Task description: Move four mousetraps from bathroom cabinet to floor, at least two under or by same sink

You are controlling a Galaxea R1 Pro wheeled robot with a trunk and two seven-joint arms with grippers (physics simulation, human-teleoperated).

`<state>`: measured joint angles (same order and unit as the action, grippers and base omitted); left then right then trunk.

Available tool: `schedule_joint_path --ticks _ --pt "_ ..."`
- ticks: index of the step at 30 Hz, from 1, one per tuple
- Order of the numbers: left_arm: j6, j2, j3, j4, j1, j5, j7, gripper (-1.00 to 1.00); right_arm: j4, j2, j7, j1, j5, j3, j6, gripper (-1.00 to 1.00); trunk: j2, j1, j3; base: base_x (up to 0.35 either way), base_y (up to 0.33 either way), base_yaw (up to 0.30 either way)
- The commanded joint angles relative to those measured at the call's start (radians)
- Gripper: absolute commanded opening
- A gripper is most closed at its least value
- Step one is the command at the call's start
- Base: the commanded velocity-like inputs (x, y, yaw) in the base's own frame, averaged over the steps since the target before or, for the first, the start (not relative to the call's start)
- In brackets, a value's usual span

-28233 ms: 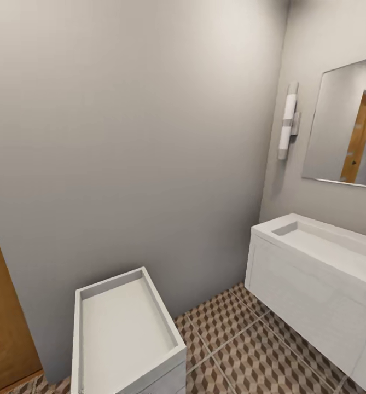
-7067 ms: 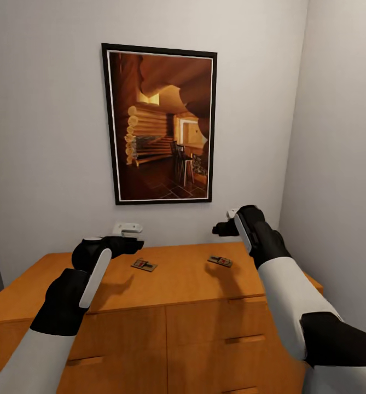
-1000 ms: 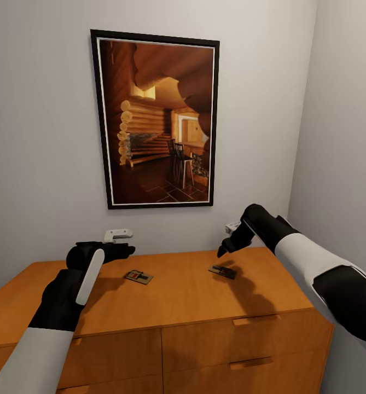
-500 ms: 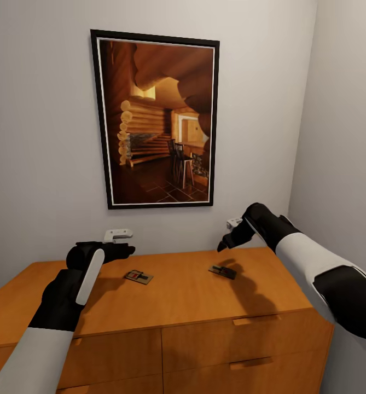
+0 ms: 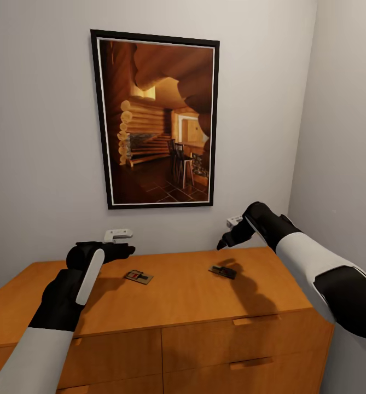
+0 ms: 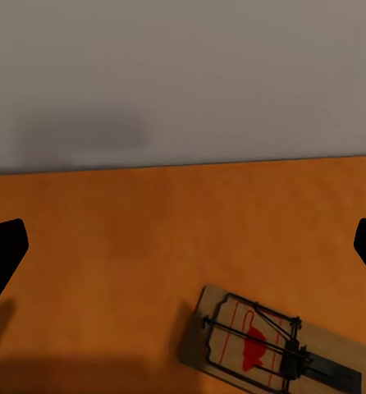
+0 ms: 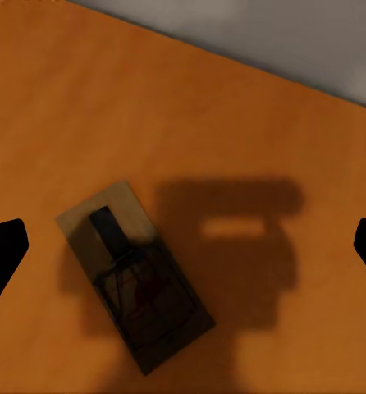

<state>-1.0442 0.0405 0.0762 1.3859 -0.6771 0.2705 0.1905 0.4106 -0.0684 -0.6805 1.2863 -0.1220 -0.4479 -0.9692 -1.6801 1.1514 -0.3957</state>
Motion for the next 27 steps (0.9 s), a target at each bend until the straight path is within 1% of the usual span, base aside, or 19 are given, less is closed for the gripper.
schedule_joint_path --ticks 1,21,27 --pt "-0.003 0.001 0.002 0.001 -0.001 0.01 0.01 1.0 0.002 -0.001 -0.011 0.001 -0.01 -0.002 0.0 1.0 -0.001 0.0 -0.001 0.0 0.0 0.0" --pt "-0.003 0.001 0.002 0.001 -0.001 0.01 0.01 1.0 0.006 -0.002 -0.023 0.001 -0.008 0.001 0.003 1.0 -0.001 0.0 -0.001 0.0 0.0 0.0" --pt "-0.003 0.001 0.002 0.001 -0.001 0.01 0.01 1.0 0.005 -0.001 -0.015 0.001 -0.008 0.002 0.006 1.0 -0.001 0.0 -0.001 0.0 0.0 0.0"
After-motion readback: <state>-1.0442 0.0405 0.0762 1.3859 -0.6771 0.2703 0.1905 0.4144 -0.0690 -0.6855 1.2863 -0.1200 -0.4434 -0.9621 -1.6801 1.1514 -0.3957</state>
